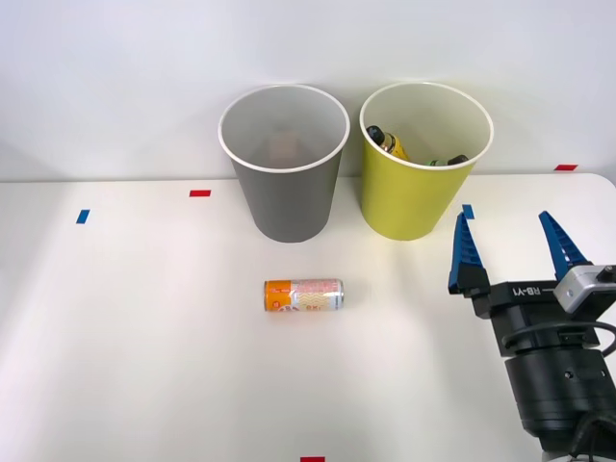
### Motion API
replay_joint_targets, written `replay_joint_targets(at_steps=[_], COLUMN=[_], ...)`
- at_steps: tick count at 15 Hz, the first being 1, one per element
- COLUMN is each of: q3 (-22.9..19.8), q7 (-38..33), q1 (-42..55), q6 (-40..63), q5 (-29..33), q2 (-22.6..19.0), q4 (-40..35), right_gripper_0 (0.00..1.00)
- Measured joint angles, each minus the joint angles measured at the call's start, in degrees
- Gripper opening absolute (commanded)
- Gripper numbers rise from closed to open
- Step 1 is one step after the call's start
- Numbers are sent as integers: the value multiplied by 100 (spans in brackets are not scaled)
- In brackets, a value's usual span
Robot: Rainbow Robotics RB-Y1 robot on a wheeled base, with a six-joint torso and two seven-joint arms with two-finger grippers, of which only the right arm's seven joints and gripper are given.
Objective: Put cans in the gray bin, plastic bottles in the light green bin
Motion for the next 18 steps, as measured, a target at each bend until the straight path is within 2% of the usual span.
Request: replay_joint_targets(at_steps=[2, 8, 16, 18], q3=[-53, -497, -700, -801], q7=[-8, -195, -298, -515], q1=[174, 1009, 1741, 1855], q6=[-7, 365, 382, 498], q5=[164, 1481, 2324, 2644], q2=[316, 1115, 1184, 1181], q4=[0, 3, 7, 7], right_gripper_0=[100, 100, 100, 100])
